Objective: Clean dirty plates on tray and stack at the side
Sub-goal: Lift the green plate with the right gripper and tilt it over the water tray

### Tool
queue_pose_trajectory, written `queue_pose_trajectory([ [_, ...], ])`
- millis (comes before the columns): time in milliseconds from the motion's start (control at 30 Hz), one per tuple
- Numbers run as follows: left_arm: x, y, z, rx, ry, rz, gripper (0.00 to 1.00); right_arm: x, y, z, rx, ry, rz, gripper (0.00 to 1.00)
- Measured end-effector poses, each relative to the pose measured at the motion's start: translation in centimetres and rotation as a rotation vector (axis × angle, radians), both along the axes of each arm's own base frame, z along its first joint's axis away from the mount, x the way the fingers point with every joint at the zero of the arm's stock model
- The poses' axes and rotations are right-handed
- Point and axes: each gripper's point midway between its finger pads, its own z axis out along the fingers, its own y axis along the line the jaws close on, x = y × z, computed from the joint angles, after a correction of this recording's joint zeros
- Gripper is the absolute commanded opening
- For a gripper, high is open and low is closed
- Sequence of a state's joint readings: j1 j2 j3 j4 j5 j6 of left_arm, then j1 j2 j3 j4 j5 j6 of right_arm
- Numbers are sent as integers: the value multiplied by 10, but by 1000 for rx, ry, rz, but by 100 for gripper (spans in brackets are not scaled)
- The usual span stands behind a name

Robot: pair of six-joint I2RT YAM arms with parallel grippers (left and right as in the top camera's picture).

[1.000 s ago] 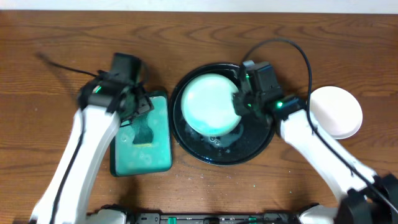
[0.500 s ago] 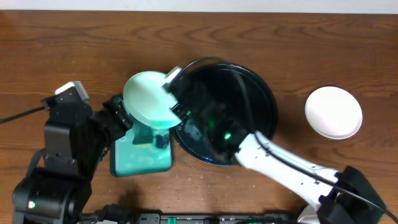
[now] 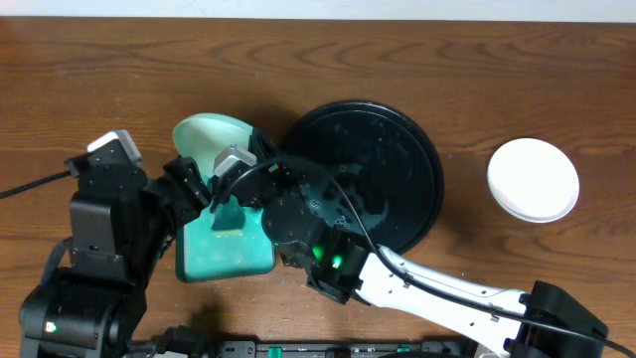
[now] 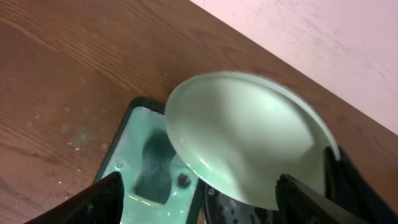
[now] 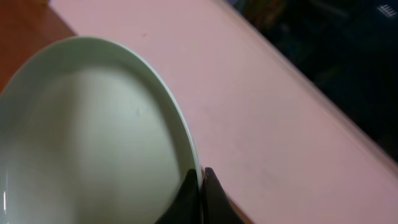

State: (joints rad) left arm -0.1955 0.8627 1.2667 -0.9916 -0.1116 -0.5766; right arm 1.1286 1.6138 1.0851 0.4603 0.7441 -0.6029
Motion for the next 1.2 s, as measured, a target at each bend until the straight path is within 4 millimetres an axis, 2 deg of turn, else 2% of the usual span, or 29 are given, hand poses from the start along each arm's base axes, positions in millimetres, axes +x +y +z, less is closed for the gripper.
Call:
queue_pose_trajectory([
  [100,0,0,0,0,-1,0,79,1,-5,9,-16,-42,-32,1],
  [433,0,1,0,1,2,5,78,-3,-6,22,-47,-102,-55,1],
  [1200,0,2,0,4,2,7,78,-3,-7,23,-58,-109,-61,1],
])
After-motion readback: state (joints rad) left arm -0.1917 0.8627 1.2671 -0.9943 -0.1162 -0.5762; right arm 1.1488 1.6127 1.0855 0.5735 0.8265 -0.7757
